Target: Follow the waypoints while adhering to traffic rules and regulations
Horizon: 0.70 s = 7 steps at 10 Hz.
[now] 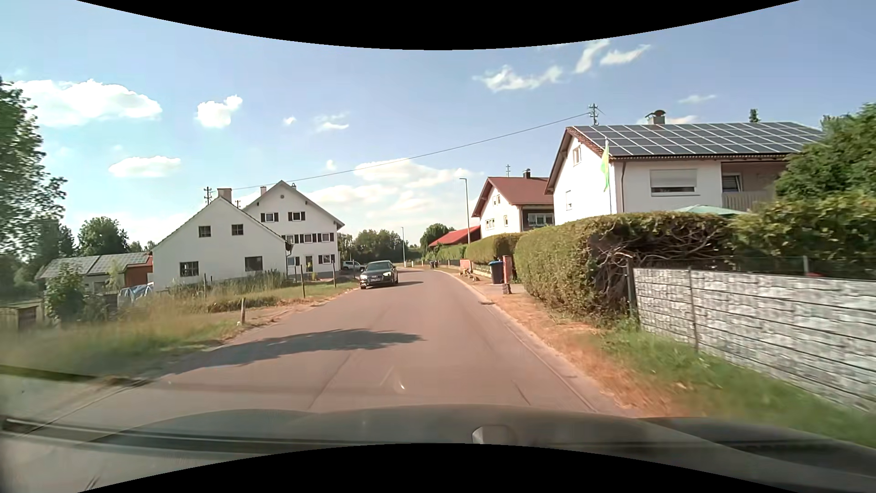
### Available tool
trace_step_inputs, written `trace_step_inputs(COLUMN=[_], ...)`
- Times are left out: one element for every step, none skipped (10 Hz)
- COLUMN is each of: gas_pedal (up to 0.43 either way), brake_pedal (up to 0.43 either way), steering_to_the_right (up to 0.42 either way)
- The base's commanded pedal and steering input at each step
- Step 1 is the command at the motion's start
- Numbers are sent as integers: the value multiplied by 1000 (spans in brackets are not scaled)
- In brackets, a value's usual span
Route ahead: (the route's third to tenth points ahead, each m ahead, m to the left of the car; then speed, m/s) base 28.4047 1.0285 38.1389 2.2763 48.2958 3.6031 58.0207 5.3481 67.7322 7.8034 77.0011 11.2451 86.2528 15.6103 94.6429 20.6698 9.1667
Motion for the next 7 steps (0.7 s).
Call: trace_step_inputs(gas_pedal=[47, 47, 47, 47, 47, 47, 47], brake_pedal=[6, 6, 6, 6, 6, 6, 6], steering_to_the_right=[-28, -28, -29, -27, -28, -31, -34])
